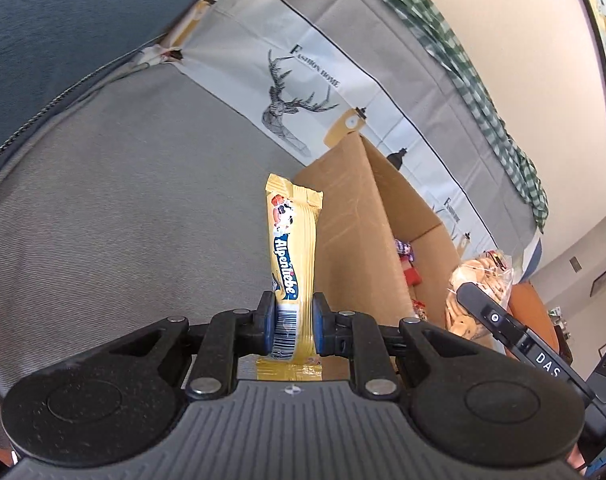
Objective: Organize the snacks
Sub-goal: 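Carry the cookie bag and yellow candy bar over the box with both tools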
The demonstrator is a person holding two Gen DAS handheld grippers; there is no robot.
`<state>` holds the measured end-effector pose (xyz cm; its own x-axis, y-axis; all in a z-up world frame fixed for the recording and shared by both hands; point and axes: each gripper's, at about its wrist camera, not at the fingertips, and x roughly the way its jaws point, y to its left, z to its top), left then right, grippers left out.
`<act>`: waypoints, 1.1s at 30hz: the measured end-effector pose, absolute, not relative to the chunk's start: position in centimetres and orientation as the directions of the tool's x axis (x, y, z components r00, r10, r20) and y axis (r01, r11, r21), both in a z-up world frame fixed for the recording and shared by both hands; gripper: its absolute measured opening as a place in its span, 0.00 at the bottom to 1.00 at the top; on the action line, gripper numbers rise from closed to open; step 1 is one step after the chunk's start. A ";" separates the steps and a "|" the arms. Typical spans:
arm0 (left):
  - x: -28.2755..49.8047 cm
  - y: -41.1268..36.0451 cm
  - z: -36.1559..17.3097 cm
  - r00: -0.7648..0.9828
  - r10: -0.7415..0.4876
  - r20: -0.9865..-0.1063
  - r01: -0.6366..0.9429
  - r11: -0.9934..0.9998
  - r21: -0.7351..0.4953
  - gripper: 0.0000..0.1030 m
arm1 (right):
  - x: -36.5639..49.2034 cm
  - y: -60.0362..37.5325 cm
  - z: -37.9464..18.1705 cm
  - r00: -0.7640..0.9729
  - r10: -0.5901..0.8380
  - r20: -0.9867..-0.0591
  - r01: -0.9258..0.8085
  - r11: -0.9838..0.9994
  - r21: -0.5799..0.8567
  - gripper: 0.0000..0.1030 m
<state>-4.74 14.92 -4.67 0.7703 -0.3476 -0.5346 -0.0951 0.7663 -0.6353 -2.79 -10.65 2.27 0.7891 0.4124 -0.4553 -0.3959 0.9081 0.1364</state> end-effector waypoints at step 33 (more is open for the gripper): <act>-2.8 9.3 2.5 0.798 -0.432 -0.420 0.123 0.799 -0.588 0.19 | -1.7 -16.5 3.3 0.891 0.313 -0.329 -0.203 0.923 0.327 0.51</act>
<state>-2.77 9.30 2.50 0.7982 -0.4320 -0.4198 0.1233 0.7993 -0.5882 -1.72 -16.55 3.26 0.8912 0.3127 -0.3287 -0.2033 0.9230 0.3268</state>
